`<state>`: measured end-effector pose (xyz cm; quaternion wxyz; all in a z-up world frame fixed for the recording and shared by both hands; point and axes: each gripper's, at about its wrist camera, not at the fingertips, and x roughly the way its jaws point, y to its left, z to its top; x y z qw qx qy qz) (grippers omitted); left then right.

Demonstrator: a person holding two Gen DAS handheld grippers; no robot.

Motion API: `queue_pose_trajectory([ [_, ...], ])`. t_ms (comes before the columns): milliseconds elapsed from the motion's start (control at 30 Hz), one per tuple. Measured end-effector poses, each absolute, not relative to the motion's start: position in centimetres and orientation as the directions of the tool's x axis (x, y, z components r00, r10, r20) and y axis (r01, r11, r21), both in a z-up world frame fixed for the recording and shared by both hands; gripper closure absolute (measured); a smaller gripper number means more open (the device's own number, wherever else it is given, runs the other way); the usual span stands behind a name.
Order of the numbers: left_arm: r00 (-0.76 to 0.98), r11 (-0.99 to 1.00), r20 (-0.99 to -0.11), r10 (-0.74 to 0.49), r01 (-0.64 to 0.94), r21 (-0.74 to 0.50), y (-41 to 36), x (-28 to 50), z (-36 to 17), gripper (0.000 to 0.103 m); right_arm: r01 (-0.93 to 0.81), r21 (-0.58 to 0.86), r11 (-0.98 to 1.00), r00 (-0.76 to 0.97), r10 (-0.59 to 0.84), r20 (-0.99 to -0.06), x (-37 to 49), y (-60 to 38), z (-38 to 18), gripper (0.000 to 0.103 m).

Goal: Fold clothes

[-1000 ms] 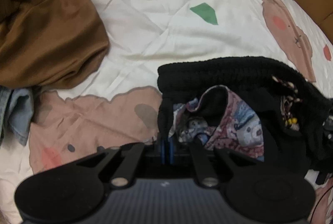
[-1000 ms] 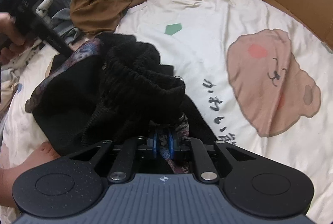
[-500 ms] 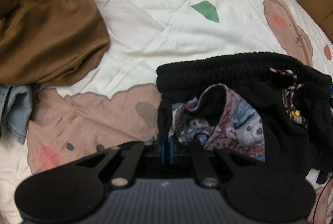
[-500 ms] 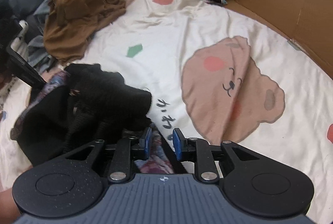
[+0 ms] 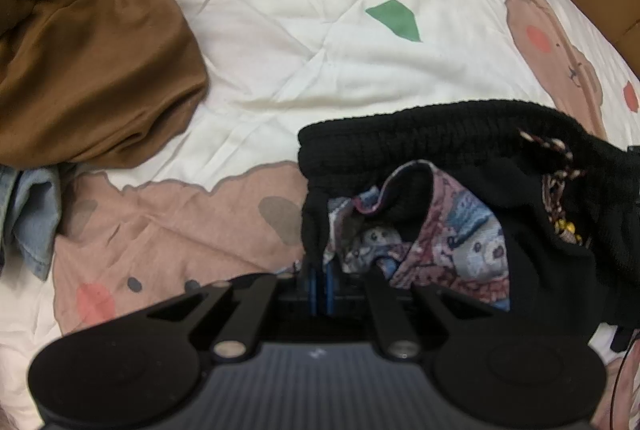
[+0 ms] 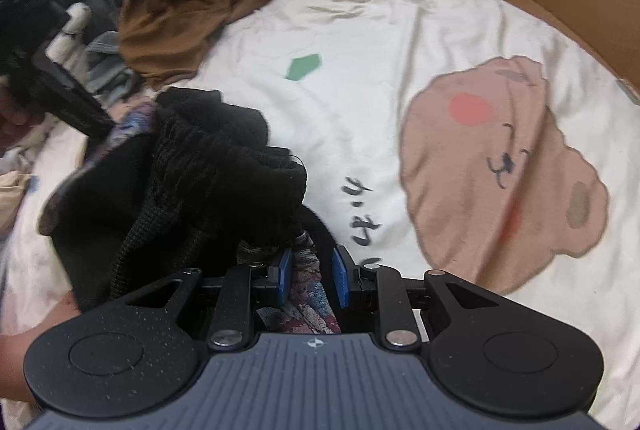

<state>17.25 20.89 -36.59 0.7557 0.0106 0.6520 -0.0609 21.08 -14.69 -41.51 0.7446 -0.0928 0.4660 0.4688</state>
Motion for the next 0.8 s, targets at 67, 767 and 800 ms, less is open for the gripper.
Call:
queue_pose_trajectory([
  [67, 0.142, 0.992, -0.987, -0.08, 0.104, -0.066, 21.0, 17.2, -36.6, 0.098, -0.787, 0.329, 0.522, 0.093, 0.627, -0.773, 21.0, -14.8, -41.1, 0.074],
  [767, 0.143, 0.993, -0.986, -0.086, 0.098, -0.072, 21.0, 17.1, -37.0, 0.098, -0.869, 0.344, 0.357, -0.053, 0.623, -0.781, 19.6, -12.2, -40.6, 0.076],
  [800, 0.143, 0.993, -0.986, -0.086, 0.098, -0.072, 21.0, 17.0, -37.0, 0.098, -0.874, 0.342, 0.344, -0.059, 0.624, -0.779, 19.5, -12.2, -40.4, 0.076],
])
